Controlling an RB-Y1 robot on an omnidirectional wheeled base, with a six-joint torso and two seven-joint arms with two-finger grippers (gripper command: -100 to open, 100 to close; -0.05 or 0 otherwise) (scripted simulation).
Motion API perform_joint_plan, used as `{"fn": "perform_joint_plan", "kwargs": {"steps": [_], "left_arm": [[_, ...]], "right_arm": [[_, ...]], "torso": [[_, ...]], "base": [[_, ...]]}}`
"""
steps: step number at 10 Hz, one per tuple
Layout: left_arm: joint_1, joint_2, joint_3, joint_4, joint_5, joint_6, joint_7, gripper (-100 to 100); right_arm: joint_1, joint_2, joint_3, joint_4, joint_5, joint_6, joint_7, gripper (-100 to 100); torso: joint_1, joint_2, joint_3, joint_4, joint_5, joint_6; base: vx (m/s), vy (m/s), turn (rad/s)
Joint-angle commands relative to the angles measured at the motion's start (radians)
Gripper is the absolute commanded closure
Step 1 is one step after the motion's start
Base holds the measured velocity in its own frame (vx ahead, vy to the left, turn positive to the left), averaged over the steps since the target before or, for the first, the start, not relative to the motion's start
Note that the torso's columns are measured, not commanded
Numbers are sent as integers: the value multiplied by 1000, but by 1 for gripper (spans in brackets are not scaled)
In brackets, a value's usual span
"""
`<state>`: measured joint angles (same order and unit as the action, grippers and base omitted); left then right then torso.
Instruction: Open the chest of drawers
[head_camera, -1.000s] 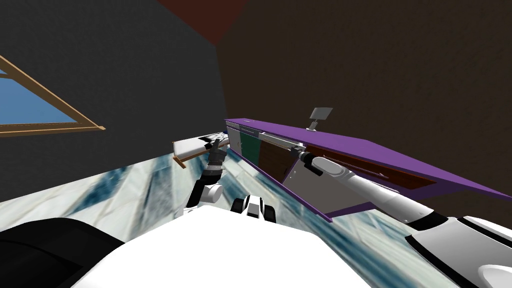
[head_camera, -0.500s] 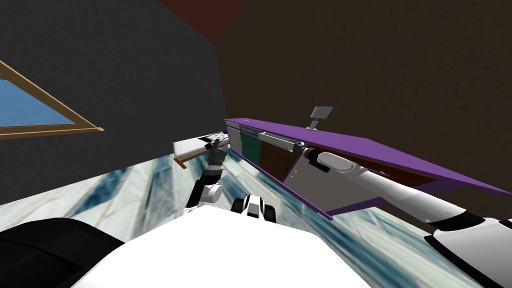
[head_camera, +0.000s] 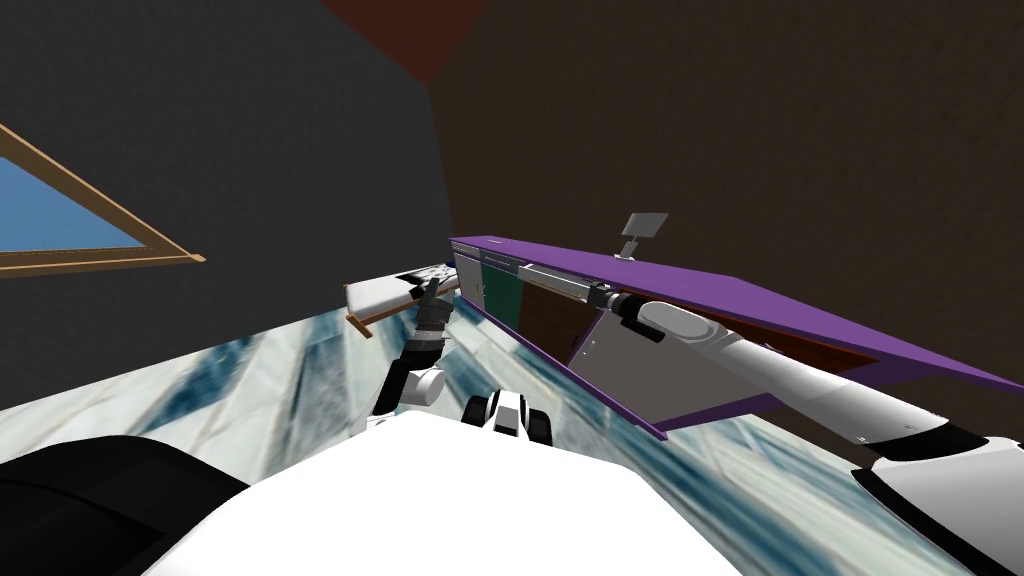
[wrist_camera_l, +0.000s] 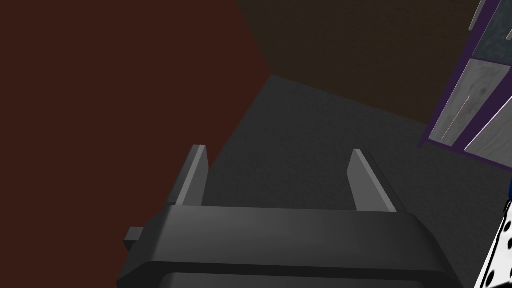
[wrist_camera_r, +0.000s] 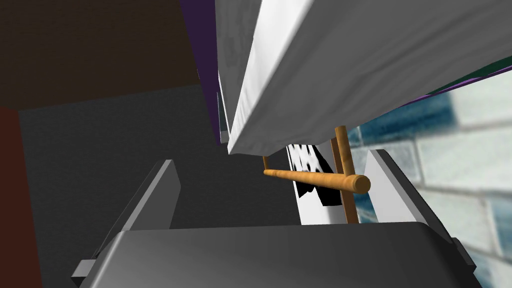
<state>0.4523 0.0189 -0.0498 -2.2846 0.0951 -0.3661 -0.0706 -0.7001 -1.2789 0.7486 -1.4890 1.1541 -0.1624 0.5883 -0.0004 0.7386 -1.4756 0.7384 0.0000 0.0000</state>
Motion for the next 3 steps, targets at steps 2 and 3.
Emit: {"fn": "perform_joint_plan", "kwargs": {"steps": [2,3], "left_arm": [[0,0,0,0,0,0,0,0],[0,0,0,0,0,0,0,0]], "right_arm": [[0,0,0,0,0,0,0,0],[0,0,0,0,0,0,0,0]], "torso": [[1,0,0,0,0,0],[1,0,0,0,0,0]], "base": [[0,0,0],[0,0,0]]}}
